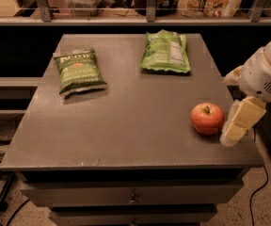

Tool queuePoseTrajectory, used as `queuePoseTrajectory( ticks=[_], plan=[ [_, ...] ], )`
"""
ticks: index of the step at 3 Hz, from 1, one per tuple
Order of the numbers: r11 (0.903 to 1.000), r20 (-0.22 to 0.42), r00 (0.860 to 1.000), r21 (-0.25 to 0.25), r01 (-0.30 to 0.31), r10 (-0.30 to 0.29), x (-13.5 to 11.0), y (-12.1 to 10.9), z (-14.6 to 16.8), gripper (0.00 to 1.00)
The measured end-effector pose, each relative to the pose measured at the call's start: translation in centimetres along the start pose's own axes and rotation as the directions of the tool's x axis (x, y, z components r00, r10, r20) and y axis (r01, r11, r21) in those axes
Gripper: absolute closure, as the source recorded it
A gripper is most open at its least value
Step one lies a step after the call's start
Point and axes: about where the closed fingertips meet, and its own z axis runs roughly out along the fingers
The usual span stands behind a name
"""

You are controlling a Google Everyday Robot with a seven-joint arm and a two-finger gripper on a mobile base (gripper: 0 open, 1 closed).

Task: Pick apple

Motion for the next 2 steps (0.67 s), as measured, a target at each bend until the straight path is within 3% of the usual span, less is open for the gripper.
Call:
queuePoseTrajectory(
  ticks=[1, 2],
  plan=[
    [0.9995, 0.047, 0.999, -0.031, -0.009, 0.010, -0.4, 1.0, 2.4, 0.00],
    [0.9985, 0.081, 0.996, -0.052, -0.020, 0.024, -0.6, 1.5, 4.3, 0.16]
  ],
)
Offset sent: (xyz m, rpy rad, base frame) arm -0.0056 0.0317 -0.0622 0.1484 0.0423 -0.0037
